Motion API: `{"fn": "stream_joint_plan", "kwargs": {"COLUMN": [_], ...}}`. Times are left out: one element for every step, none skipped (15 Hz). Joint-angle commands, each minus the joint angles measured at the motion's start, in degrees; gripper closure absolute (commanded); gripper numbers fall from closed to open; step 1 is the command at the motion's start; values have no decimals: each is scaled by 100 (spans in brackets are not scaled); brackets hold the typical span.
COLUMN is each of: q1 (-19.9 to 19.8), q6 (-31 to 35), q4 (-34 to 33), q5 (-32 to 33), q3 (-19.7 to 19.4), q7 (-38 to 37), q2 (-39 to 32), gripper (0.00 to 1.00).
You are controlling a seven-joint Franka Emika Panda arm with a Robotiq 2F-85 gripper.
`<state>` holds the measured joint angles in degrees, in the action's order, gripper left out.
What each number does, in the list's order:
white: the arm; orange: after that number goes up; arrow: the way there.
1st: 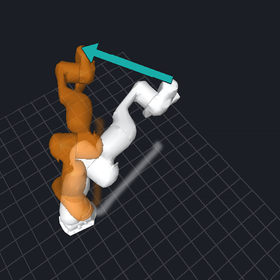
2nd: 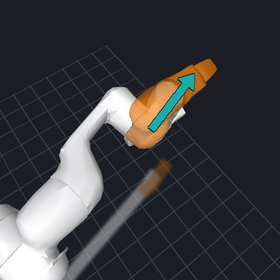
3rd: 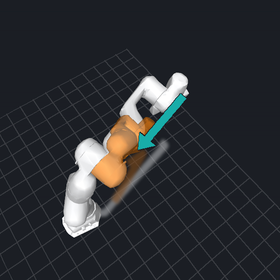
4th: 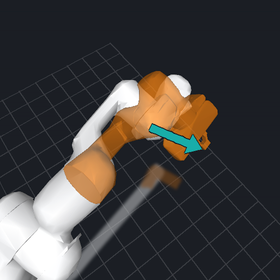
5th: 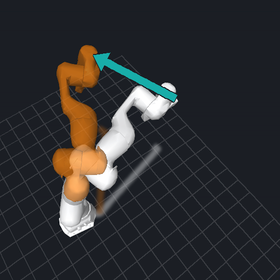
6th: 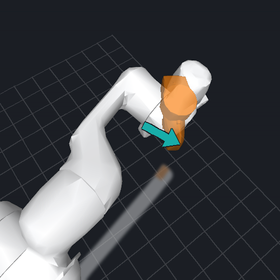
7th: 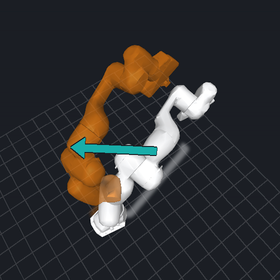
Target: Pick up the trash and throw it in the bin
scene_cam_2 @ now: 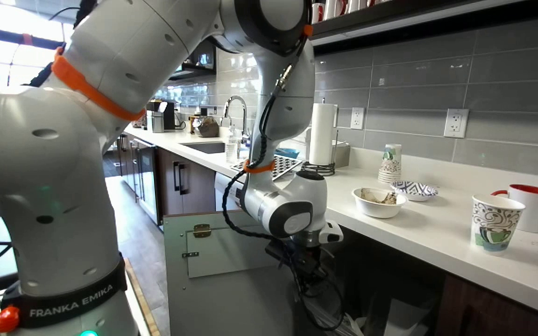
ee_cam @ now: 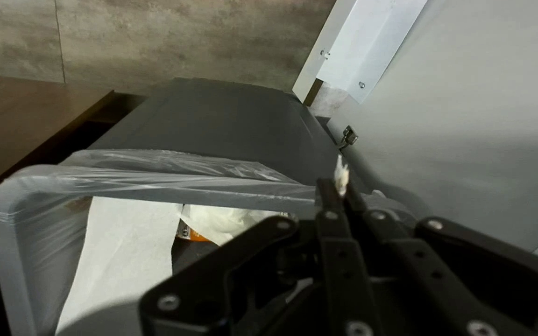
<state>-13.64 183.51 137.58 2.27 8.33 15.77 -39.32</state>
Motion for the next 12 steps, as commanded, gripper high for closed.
{"fn": "stream_joint_plan", "kwargs": {"q1": [-225, -231, -198, -169, -157, -127, -105, -67, -53, -42, -8, 6], "q6": [363, 494, 663, 847, 976, 1099, 1228, 1338, 1457, 1558, 1643, 1703], "q4": [-517, -617, -716, -792, -871, -947, -1035, -1108, -1194, -1280, -1370, -1461], "q5": [227, 249, 266, 292, 327, 353, 356, 349, 337, 329, 314, 302], "q3": [222, 231, 202, 173, 157, 125, 93, 52, 33, 12, -22, -38], "q7": [-192, -240, -306, -361, -412, -476, -540, -610, -684, -752, -817, -889], "q2": [-588, -695, -795, -883, -966, -1052, -1152, -1228, -1313, -1399, -1475, -1550], "gripper": [99, 99, 99, 99, 99, 99, 99, 99, 99, 99, 99, 99]}}
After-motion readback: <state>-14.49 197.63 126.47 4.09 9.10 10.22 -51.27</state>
